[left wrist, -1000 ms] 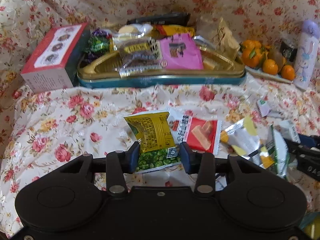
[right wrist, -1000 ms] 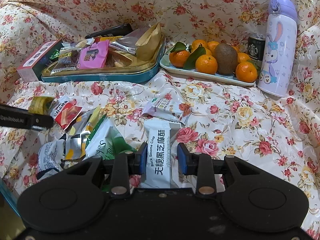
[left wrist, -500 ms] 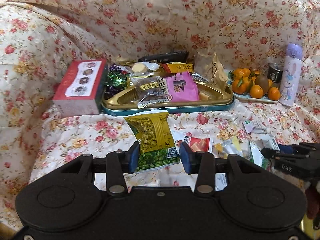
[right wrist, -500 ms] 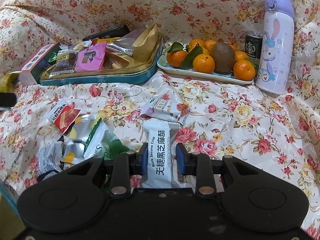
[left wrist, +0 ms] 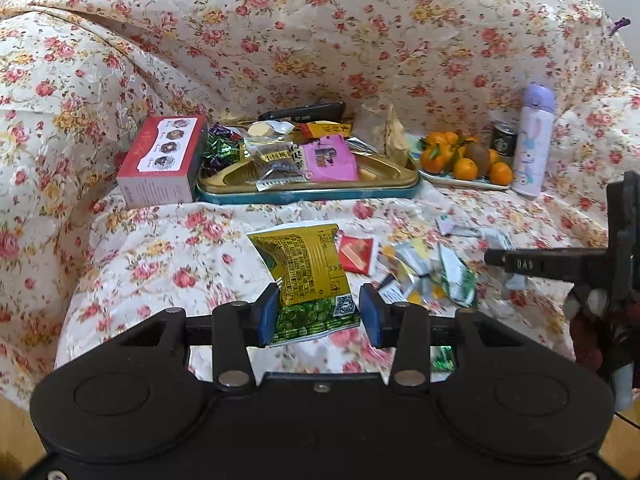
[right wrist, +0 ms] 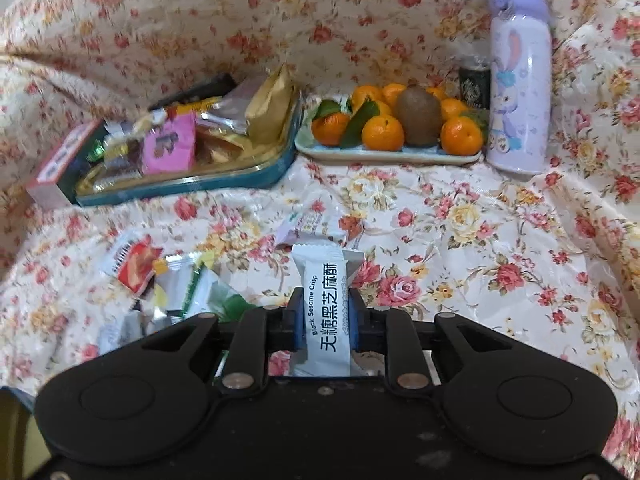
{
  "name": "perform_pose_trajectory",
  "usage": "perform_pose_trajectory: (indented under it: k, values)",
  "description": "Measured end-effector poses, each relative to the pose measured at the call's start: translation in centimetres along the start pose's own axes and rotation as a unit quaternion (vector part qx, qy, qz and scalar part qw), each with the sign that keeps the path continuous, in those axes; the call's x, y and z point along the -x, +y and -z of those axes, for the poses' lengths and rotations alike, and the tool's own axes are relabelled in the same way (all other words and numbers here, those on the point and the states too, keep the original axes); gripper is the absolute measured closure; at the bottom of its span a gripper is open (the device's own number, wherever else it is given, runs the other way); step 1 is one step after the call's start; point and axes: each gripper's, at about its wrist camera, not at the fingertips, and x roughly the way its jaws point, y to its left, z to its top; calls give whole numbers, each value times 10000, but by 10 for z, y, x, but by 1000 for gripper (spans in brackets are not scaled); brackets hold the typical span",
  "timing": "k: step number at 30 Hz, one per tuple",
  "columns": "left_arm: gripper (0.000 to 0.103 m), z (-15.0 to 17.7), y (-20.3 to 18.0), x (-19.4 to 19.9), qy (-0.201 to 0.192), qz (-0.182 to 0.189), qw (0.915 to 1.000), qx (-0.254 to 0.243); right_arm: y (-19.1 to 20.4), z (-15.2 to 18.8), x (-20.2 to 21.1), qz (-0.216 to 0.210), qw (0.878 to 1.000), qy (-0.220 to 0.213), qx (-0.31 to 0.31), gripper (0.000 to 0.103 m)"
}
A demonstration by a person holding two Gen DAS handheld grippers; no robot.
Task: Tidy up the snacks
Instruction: 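Carry the yellow-green packet and white sesame-crisp packet over the empty gold tray with both tools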
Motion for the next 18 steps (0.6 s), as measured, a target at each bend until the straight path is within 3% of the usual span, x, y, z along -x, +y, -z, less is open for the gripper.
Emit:
perform_pose_trajectory:
  k: [7,18]
  values:
    - [53,21,-9,23,93,-207,9997,124,3,15,59,-141,9972,-571,-462,81]
    - [53,63,-34,76,104,-480,9987,164,7,84,176,-401,9862,-1170,-1097,81]
